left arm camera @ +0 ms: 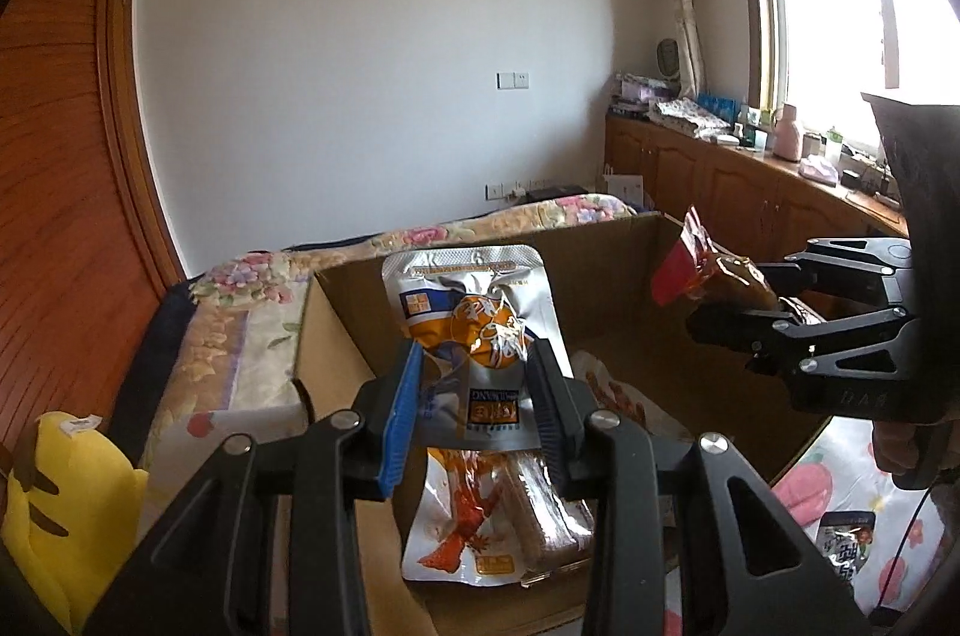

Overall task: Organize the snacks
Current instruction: 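Open both tools to drop the silver-orange pouch and pink pack into the box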

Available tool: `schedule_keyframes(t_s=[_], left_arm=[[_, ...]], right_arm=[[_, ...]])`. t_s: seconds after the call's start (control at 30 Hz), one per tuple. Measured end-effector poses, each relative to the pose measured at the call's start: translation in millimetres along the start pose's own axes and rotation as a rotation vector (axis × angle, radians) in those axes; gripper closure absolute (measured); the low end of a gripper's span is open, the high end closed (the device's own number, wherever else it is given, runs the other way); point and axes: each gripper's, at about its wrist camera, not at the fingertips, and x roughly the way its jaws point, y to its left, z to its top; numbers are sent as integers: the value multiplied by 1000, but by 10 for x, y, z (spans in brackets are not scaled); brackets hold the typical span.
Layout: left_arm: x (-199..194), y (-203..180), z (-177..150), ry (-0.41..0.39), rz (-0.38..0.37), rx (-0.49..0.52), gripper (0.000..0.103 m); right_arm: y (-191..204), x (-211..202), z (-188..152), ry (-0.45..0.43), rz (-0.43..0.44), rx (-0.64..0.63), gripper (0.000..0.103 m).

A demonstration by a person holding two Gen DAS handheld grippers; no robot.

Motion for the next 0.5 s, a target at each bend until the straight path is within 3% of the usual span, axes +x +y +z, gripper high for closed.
schedule_keyframes(t_s=[0.27, 0.33, 0.5], left_arm=[[114, -42, -101, 41, -10, -1, 67], [131, -33, -109, 52, -13, -2, 61], [125, -60, -169, 68, -12, -8, 59]], right_arm=[[45, 192, -109, 53, 6, -5, 61], [37, 221, -121, 59, 9, -4, 60], [58, 237, -148, 80, 15, -9, 55]])
